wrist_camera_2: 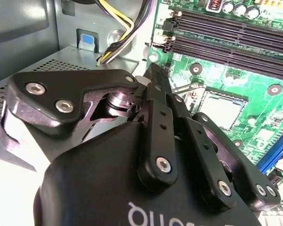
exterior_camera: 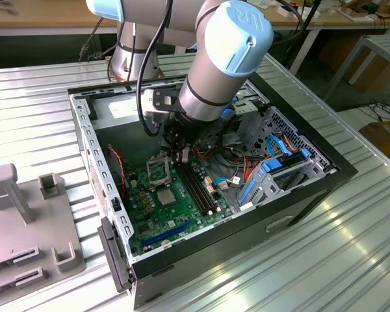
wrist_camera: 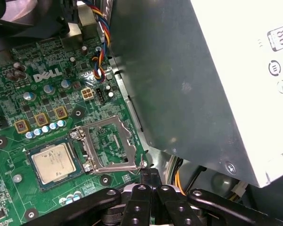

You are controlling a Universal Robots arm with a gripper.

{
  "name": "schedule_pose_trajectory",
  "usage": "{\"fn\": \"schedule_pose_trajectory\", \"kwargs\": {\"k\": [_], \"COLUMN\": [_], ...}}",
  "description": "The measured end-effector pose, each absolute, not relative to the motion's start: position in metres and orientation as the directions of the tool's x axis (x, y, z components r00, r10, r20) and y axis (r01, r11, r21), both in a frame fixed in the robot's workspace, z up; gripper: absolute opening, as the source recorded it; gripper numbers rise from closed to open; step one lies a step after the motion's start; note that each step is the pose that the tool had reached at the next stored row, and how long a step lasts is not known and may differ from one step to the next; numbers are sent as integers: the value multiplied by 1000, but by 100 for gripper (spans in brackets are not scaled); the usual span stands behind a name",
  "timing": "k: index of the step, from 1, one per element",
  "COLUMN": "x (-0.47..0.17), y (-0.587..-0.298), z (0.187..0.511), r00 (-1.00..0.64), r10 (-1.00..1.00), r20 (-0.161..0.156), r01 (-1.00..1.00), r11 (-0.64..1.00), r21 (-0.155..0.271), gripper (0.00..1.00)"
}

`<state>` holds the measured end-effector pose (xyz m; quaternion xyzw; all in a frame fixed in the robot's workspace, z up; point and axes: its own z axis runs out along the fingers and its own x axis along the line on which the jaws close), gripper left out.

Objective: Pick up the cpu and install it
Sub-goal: 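Close the cpu cover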

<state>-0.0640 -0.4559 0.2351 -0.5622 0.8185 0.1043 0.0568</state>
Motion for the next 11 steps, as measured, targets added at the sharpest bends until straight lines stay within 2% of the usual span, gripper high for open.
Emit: {"fn": "schedule_pose_trajectory", "kwargs": {"k": [11], "x": [-64], "y": [-456], "z": [240], "r00": [-361], "r10": [-913], "r20": [-188], "r01": [-932], "r11": [348], "r21": [98], "gripper": [11]}}
